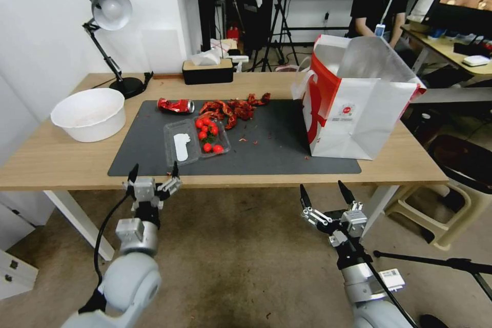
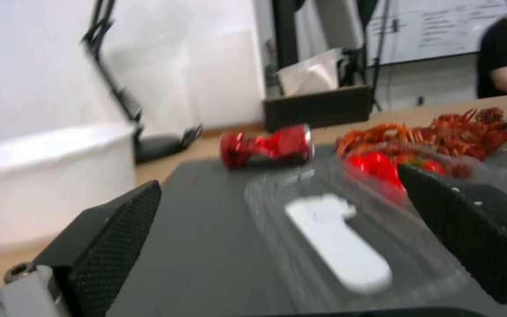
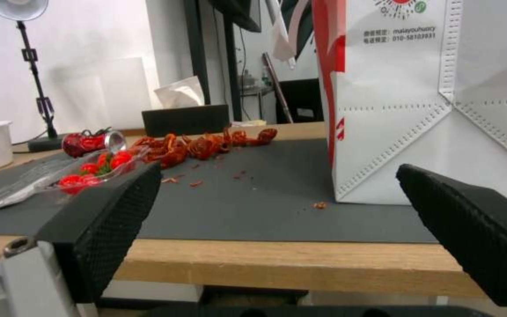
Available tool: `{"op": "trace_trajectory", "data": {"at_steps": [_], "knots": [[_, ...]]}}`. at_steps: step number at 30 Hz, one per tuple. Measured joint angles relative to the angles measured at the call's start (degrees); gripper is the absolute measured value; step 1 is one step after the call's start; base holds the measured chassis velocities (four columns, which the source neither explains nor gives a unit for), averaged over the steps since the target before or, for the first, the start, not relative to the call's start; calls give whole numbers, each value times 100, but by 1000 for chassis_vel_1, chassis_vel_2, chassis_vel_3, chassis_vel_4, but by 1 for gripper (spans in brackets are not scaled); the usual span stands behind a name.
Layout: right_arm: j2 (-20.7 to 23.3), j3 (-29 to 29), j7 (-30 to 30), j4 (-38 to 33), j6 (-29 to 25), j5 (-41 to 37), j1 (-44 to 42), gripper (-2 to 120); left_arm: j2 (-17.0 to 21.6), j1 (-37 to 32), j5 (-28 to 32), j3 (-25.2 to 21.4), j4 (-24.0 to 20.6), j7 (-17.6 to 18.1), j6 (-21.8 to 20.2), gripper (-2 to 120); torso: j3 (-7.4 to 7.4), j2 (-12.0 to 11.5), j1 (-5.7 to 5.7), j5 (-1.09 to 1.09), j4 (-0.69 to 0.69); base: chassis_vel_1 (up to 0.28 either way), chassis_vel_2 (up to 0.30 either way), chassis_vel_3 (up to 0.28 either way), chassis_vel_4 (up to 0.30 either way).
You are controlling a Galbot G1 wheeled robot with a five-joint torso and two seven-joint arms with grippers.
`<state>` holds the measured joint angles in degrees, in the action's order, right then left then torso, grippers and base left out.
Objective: Pick up the trash from the table and place it into the takeout bag.
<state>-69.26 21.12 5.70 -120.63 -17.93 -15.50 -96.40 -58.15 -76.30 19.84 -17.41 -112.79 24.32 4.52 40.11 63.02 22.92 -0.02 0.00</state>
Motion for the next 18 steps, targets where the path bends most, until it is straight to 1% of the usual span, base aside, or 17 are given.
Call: {"op": "trace_trajectory", "data": {"at_steps": [1, 2, 3, 4, 5, 6, 7, 8, 10, 11, 12, 13, 14, 15, 16, 17, 18], "knots": [[2, -2, -1, 0, 0, -2, 15, 100, 294, 397, 73, 44, 270, -286, 109, 100, 0, 0, 0, 0, 0, 0, 0, 0, 0], [3, -10, -1, 0, 0, -4, 29, 100, 431, 598, 133, 61, 393, -459, 136, 100, 0, 0, 0, 1, -1, 0, 0, 0, 0], [3, -10, -1, 0, 0, -4, 29, 100, 431, 598, 133, 61, 393, -459, 136, 100, 0, 0, 0, 1, -1, 0, 0, 0, 0], [7, -24, -2, 0, 3, -5, 50, 100, 632, 880, 288, 85, 548, -804, 120, 100, 0, 0, 1, 0, -2, 0, 0, 0, 0], [11, -33, -2, 0, 6, -6, 65, 100, 749, 1061, 379, 104, 621, -1055, 77, 100, 1, -1, 0, 0, 1, 0, 0, 0, 0], [11, -33, -2, 0, 6, -6, 65, 100, 749, 1061, 379, 104, 621, -1055, 77, 100, 1, -1, 0, 0, 1, 0, 0, 0, 0], [22, -48, -3, 4, 11, -10, 94, 100, 891, 1330, 481, 137, 719, -1388, 42, 100, 0, 0, 1, 2, 1, 0, 0, 0, 0], [37, -69, -2, 22, 20, -18, 129, 100, 1033, 1637, 542, 187, 871, -1748, -2, 100, 0, 0, 0, 3, -2, 0, 0, 0, 0], [56, -94, -3, 54, 26, -27, 190, 100, 1209, 2145, 491, 345, 1207, -2172, -31, 100, 1, 0, 1, 1, 1, 0, 0, 0, 0], [56, -94, -3, 54, 26, -27, 190, 100, 1209, 2145, 491, 345, 1207, -2172, -31, 100, 1, 0, 1, 1, 1, 0, 0, 0, 0], [58, -96, -4, 64, 29, -30, 204, 100, 1276, 2426, 413, 446, 1417, -2433, -41, 100, 1, 0, 1, 2, 1, 0, 0, 0, 0], [59, -97, -4, 69, 30, -30, 210, 100, 1297, 2573, 340, 496, 1537, -2572, -44, 100, 1, 0, 0, 2, 0, 0, 0, 0, 0], [62, -95, -4, 84, 30, -30, 222, 100, 1319, 2852, 153, 569, 1796, -2903, -12, 100, 1, 0, 1, -1, 0, 0, 0, 0, 0], [62, -95, -4, 84, 30, -30, 222, 100, 1319, 2852, 153, 569, 1796, -2903, -12, 100, 1, 0, 1, -1, 0, 0, 0, 0, 0], [62, -91, -3, 110, 30, -30, 245, 100, 1330, 3223, -140, 627, 2109, -3451, -14, 100, 1, 0, 0, 0, 0, 0, 0, 0, 0], [61, -90, -2, 131, 29, -30, 262, 100, 1336, 3471, -333, 670, 2314, -3850, -44, 100, 1, 0, 1, 3, -1, 0, 0, 0, 0], [61, -90, -2, 131, 29, -30, 262, 100, 1336, 3471, -333, 670, 2314, -3850, -44, 100, 1, 0, 1, 3, -1, 0, 0, 0, 0]]}}
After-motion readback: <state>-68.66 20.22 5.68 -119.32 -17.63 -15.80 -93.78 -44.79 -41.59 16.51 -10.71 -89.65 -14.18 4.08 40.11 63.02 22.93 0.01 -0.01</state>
